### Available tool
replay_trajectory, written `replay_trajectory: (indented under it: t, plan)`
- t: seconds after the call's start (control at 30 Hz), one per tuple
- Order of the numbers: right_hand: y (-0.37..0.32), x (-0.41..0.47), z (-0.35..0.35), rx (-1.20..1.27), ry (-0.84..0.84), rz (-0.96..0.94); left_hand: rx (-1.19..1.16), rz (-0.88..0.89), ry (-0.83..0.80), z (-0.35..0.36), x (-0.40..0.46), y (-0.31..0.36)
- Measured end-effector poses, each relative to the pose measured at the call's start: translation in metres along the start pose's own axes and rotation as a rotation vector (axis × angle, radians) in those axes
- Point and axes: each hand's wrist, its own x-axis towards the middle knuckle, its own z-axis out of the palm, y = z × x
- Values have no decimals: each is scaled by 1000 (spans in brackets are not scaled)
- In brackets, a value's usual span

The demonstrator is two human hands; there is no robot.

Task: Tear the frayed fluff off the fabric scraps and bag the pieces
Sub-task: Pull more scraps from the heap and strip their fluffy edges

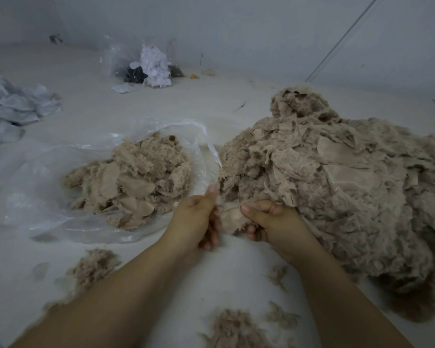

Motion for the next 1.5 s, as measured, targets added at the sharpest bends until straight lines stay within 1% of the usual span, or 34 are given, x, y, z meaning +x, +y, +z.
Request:
replay_trajectory:
  t: [0.07,0.1,0.2,0.33,0.47,0.6,0.77,0.87,1.0,1.07,1.1,1.2,1.23,1.3,1.4,1.47,1.5]
  plan:
    - [-2,-1,1,-11,-3,1,144,-34,-175,3,-4,1]
    - [-1,-1,1,3,-1,3,175,-36,-220,3,-5,1]
    - [-2,-1,1,119,43,39,168,-68,-253,-3,-5,-1]
    - [-1,0,2,109,56,25,155,-146,-364,-17,-7,5]
    - [0,1,2,45,60,12,92,-115,-297,-13,-7,5]
    - [0,0,1,-41,30,-2,195,18,-240,-2,-6,-1]
    - [0,0,-2,-168,-38,-34,198,47,-245,-5,-6,-2]
    - [3,2,-4,-95,-5,-9,143,61,-209,-10,-5,-5]
    - [3,3,-7,-69,15,20,-44,65,-63,-12,-3,-7]
    - [4,3,-8,13,44,47,-65,48,-13,-16,0,-7]
    - [4,3,-8,36,50,54,-26,29,-41,-17,0,-6]
    - [3,2,-6,4,42,60,95,-76,-296,-15,-5,1]
    - [2,2,-5,-18,31,56,118,-114,-343,-13,-5,2]
    - [0,0,-6,-80,5,48,164,-135,-328,-10,-3,3]
    - [-1,-2,-5,-91,1,32,240,-62,-297,-6,-3,2]
    - [0,-1,-3,-30,20,24,223,-40,-225,-7,-2,3]
    - [-1,-1,-2,-3,22,24,164,-9,-150,-9,1,5]
